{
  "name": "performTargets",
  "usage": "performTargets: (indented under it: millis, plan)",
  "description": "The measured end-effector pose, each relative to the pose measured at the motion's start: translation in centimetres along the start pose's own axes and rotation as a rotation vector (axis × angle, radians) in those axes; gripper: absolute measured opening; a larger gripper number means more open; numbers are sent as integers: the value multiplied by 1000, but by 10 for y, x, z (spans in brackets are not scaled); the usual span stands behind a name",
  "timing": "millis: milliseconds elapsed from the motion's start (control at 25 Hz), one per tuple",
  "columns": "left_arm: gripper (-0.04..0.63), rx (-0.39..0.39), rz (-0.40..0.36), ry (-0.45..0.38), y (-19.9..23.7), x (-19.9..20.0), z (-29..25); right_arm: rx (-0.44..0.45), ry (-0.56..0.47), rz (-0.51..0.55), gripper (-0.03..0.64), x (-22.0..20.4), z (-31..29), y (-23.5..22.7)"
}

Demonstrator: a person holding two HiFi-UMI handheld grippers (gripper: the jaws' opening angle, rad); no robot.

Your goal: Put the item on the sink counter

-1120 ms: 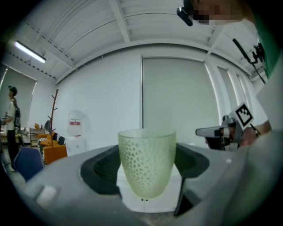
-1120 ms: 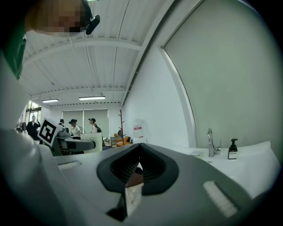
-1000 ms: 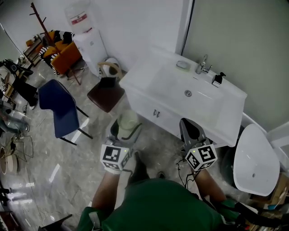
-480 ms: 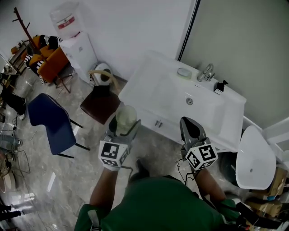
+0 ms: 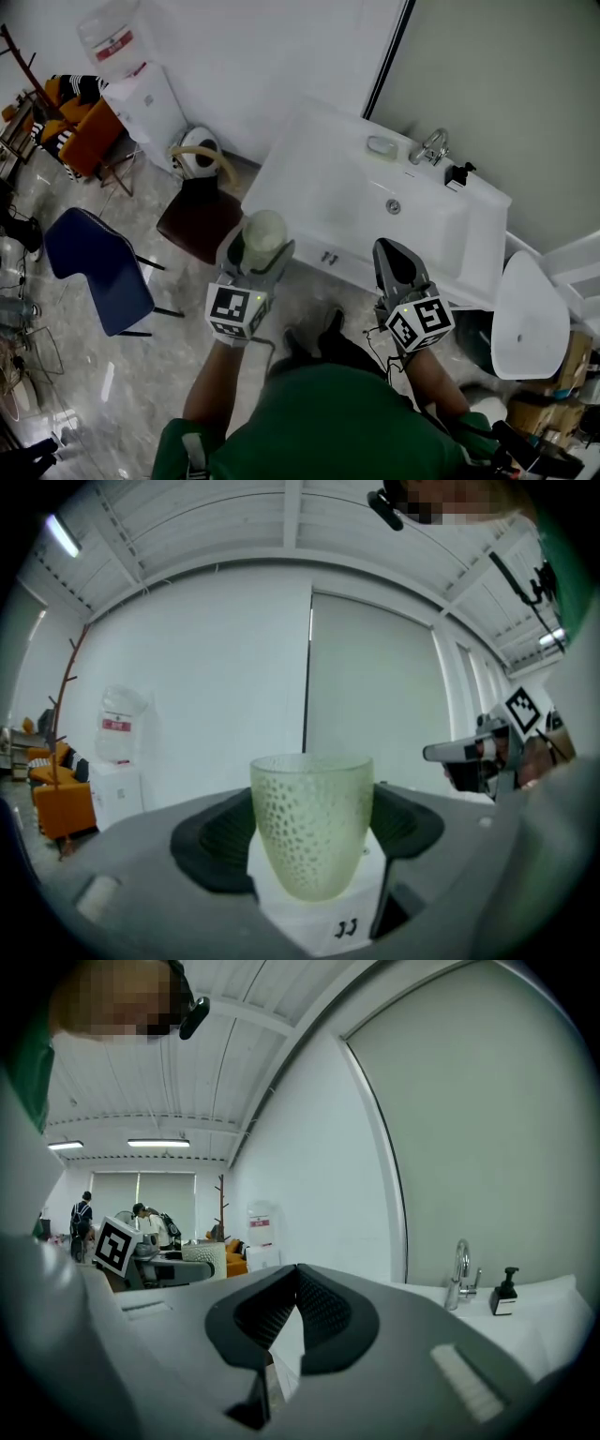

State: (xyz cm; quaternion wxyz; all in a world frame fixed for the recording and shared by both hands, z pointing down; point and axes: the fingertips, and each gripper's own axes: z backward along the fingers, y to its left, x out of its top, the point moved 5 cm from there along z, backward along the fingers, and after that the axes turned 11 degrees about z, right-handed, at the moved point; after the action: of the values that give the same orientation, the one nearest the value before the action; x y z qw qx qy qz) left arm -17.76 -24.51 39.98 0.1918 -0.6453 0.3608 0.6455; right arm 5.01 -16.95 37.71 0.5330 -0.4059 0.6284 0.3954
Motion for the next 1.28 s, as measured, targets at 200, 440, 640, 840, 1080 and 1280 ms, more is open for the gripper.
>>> performTargets:
  millis: [200, 440, 640, 840, 1080, 1280]
  plan:
    - [368, 1, -8, 29, 15, -5, -38, 7, 13, -27, -2, -12, -31, -24]
    - [368, 40, -32, 62, 36, -10, -93, 53, 3, -48, -2, -17, -83, -66]
    - [368, 62, -52, 85, 55, -16, -148, 89, 9, -53, -2, -20, -131, -107]
    - [368, 73, -54, 126, 73, -46, -200, 110, 54, -75, -2, -40, -169, -139]
    - [368, 101, -109, 234, 97, -106, -251, 137, 102, -74, -2, -65, -198, -165]
    - [368, 122, -97, 319, 115, -151, -278, 139, 132, -83, -2, -82, -211, -182]
